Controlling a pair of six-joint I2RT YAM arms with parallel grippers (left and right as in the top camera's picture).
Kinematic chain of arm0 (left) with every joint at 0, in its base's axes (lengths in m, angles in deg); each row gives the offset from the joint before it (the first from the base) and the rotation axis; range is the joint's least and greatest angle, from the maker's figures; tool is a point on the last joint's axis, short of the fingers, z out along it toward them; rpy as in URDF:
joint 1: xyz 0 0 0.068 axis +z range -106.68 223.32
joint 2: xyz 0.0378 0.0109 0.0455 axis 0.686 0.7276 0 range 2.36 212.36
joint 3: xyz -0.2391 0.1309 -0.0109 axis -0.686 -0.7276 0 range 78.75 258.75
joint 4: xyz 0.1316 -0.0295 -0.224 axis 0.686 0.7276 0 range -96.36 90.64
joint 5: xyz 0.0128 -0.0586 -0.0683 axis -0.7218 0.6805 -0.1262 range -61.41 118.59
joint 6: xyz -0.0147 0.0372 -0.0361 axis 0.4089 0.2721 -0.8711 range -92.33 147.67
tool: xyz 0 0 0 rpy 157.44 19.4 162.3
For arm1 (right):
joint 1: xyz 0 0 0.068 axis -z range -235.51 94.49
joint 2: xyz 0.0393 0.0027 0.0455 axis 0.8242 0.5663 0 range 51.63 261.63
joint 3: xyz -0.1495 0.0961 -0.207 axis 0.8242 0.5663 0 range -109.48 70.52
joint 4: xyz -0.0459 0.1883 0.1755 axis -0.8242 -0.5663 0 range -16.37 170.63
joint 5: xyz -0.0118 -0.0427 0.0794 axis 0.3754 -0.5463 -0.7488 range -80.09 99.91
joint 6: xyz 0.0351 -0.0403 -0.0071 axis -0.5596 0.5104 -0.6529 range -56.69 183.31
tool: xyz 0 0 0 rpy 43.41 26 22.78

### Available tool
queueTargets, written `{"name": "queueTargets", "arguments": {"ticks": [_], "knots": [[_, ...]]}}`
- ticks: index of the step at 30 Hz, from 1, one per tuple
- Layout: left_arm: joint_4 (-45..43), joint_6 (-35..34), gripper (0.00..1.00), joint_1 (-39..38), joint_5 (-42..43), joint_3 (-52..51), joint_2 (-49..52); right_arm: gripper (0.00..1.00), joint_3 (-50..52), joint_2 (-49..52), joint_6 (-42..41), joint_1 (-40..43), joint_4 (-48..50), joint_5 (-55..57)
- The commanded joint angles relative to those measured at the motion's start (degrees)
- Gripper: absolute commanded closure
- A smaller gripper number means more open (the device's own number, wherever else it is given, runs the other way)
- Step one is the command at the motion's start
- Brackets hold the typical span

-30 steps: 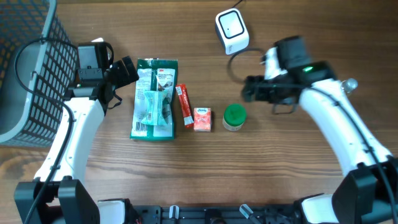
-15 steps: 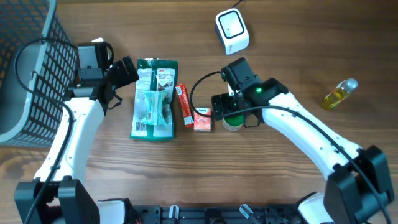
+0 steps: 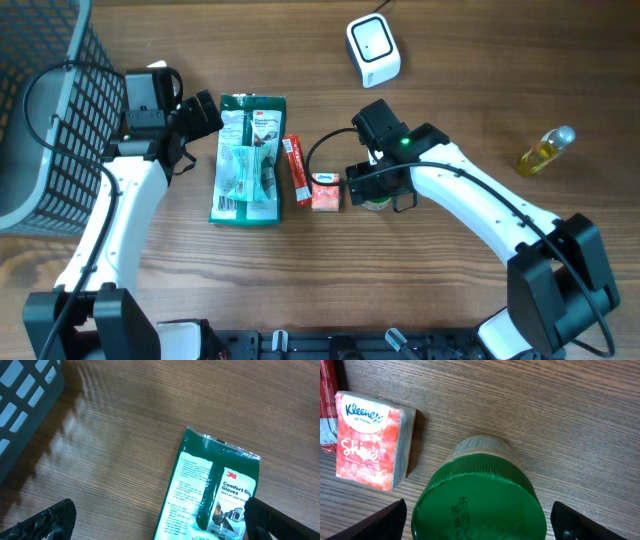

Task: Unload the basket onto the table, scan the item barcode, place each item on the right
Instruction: 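Lower the right gripper around the green-lid jar and close it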

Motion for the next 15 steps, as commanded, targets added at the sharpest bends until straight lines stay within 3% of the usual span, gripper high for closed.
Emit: {"name": "queueTargets", "arguments": {"ticks": [1, 8, 15], "knots": [[-0.1, 0.5, 0.00, 0.2, -0.5, 0.4, -0.2, 0.10, 0.2, 0.8, -0.3, -0.1, -0.1, 1.2], [-0.2, 0.5, 0.00, 0.2, -0.5, 0.4, -0.2, 0.21, 0.2, 0.8, 2.5, -0.1, -1.1, 1.2], [-0.2, 0.5, 0.00, 0.2, -0.5, 0.4, -0.2, 0.22, 0.2, 0.8, 2.6, -0.1, 0.4, 1.2]]}}
